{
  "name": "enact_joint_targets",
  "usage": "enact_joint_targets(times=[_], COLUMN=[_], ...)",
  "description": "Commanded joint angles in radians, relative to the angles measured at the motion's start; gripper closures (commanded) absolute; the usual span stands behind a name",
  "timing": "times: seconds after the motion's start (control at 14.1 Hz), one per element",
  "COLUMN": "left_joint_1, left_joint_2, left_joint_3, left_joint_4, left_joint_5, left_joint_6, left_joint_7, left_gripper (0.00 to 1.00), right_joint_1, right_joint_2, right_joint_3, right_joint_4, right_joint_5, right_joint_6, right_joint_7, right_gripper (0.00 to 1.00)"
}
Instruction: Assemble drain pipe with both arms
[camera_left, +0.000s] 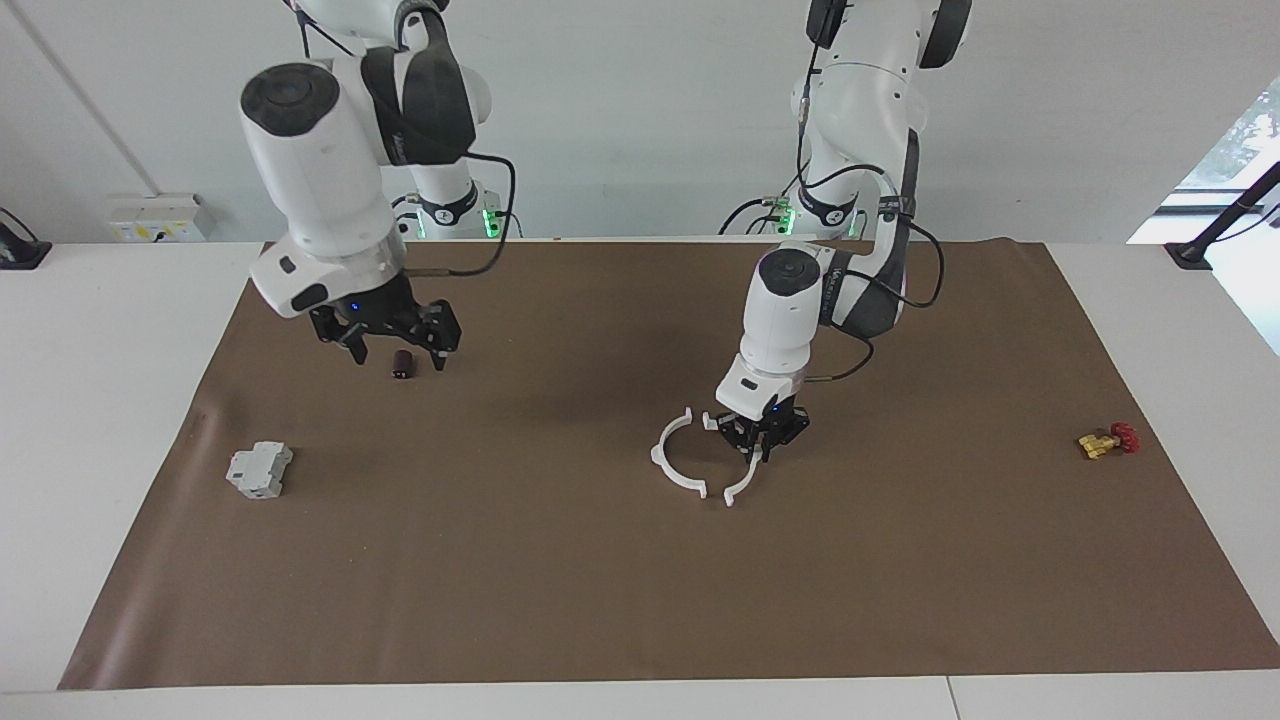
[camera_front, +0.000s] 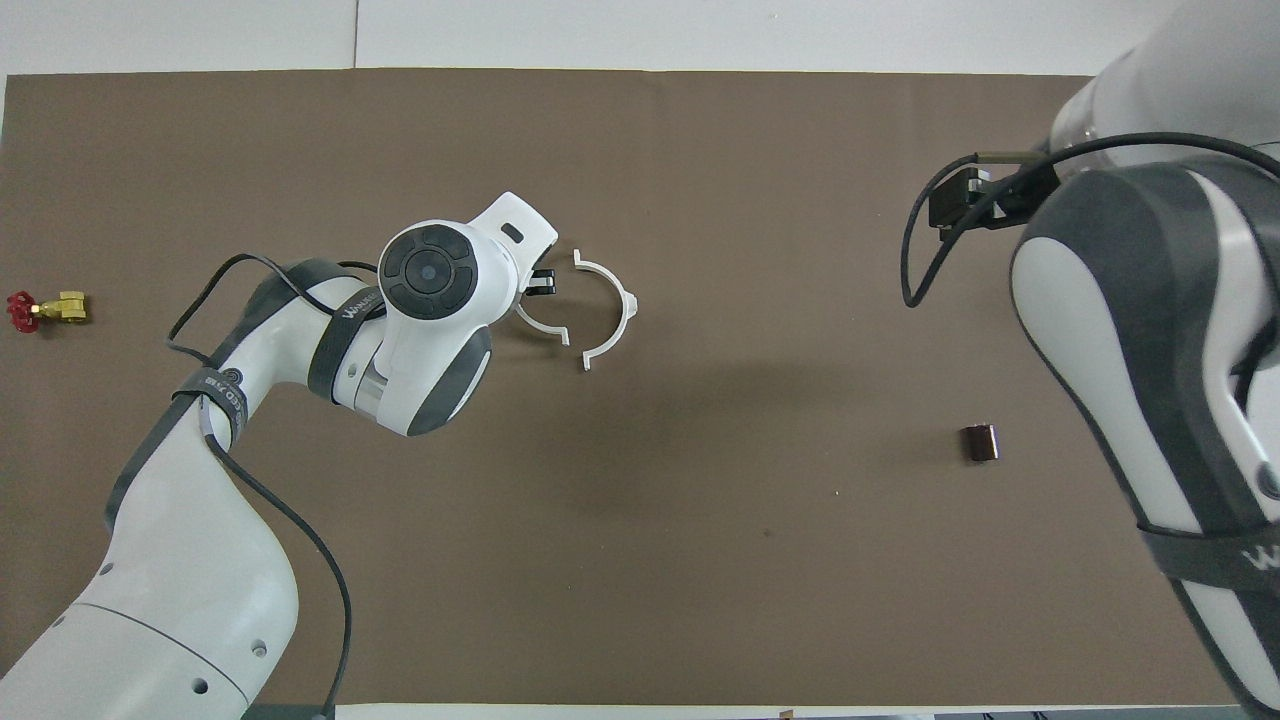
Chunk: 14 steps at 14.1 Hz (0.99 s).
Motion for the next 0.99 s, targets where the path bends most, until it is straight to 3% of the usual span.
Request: enact_joint_targets(times=[0.0, 0.21, 0.43, 0.92], left_joint_1=[-0.029, -0.045, -0.065, -0.069], left_joint_2=[0.015, 0.017, 0.008, 0.003], left_joint_3=[0.014, 0.016, 0.016, 0.014], left_joint_4=[-0.011, -0.035, -0.060, -0.074], left_joint_5=[0.029, 0.029, 0.029, 0.029], left_joint_6=[0.046, 0.052, 0.048, 0.054], left_joint_7=[-0.017, -0.017, -0.019, -0.019], left_gripper=[1.00, 1.00, 1.00, 1.00], right_joint_1=[-0.075, -0.131, -0.123, -0.125], right_joint_2=[-0.066, -0.112, -0.233, -0.207], right_joint_3=[0.014, 0.013, 0.005, -0.013], right_joint_4=[-0.029, -0.094, -0.262, -0.272], right_joint_5=[0.014, 0.017, 0.017, 0.017], right_joint_6=[-0.075, -0.087, -0.063, -0.003], right_joint_7=[-0.070, -0.176, -0.179, -0.202], right_gripper=[0.00, 0.00, 0.00, 0.00])
